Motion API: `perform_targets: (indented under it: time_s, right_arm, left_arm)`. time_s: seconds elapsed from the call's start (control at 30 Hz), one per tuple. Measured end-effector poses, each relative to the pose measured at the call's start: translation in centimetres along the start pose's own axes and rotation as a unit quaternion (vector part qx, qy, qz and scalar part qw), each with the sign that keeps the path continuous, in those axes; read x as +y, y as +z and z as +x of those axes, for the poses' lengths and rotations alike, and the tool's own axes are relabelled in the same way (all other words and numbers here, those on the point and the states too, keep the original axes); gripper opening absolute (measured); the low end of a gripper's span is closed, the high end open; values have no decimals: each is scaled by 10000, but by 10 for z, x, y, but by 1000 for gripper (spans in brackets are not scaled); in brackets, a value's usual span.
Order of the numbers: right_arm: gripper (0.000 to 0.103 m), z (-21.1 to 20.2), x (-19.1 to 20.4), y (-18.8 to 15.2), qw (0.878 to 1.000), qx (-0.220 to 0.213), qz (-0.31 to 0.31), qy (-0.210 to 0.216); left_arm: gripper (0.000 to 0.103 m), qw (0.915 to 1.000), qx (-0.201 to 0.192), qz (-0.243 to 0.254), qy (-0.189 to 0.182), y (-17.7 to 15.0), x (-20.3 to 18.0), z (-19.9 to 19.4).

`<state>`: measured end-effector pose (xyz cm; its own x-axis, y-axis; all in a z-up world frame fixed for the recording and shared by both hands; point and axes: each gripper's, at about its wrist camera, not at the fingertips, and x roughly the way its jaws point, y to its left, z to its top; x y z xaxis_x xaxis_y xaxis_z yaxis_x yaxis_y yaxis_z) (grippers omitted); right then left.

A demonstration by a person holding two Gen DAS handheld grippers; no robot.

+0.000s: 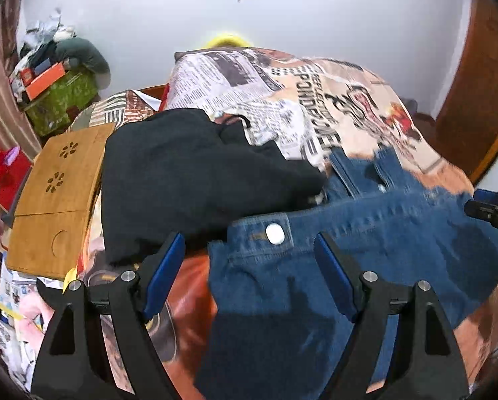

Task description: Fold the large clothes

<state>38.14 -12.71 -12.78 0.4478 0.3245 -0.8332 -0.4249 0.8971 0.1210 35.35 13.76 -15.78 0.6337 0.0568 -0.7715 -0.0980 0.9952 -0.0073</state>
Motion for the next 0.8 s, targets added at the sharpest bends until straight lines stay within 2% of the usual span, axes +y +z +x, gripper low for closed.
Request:
perform_targets:
  time_s: [0.1, 0.23, 0.3, 0.37, 0.5, 0.6, 0.8]
  right_arm:
    - [66, -11, 10, -23, 9997, -11, -254, -65]
    - [66, -30, 24, -44, 9986, -63, -515, -105]
    - [66, -40, 29, -53, 9980, -141, -598, -135]
    - [66, -46, 33, -59, 9979, -211, -595, -155]
    - [66, -54, 37, -72, 9976, -357, -511, -295]
    - [66, -51, 40, -80, 9980, -312, -443, -336]
    - [66, -40, 35, -90, 9996, -164, -78, -224]
  left_arm:
    - [79, 9999, 0, 141, -11, -16, -12, -7]
    - [79, 9999, 41, 86, -73, -37, -17, -25]
    - [81, 9999, 88, -68, -108, -48, -16, -32]
    - [89, 9994, 148, -294, -98, -59, -15, -39]
    - [90, 9964, 248, -762, -271, -84, -7, -45]
    - [90, 9909, 497, -1145, -513, -102, 4, -38]
    - [90, 9725, 903, -1852, -1085, -133, 25, -18]
